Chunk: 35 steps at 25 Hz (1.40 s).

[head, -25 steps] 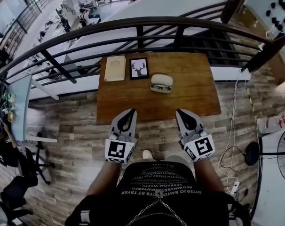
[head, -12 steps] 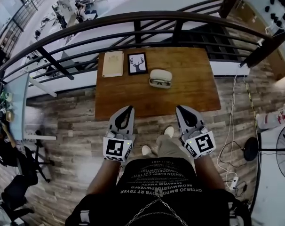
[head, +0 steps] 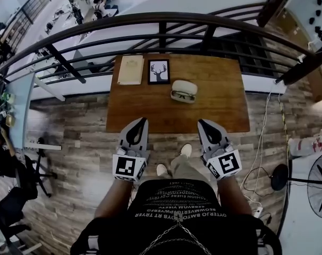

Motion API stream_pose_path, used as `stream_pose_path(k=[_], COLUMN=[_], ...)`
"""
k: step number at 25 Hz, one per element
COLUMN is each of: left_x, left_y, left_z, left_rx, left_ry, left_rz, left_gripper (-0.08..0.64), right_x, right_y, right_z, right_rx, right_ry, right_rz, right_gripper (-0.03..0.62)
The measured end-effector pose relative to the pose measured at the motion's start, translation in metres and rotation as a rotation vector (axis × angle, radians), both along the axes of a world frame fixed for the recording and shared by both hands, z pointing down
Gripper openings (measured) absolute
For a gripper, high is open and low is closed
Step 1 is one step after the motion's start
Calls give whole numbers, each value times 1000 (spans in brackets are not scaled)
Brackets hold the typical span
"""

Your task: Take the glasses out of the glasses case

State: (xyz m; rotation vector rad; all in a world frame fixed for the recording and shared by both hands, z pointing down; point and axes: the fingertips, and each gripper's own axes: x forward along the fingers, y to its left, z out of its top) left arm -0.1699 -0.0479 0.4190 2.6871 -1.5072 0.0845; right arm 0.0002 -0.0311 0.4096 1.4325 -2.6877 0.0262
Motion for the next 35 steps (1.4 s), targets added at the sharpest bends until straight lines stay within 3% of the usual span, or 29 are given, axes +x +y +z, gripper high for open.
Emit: stream_pose_path(k=[16, 35], left_x=[46, 70], left_y=[-47, -112], left_z=[5, 24], left_rx=[-23, -59], left_ry=[-41, -40], left_rz=[46, 29], left_gripper=[29, 28], right_x=[38, 61], right_y=[-41, -108], right_z=[8, 25], right_rx=[-26, -62], right_ry=[-2, -1], right_rz=[12, 0], right_gripper=[15, 15])
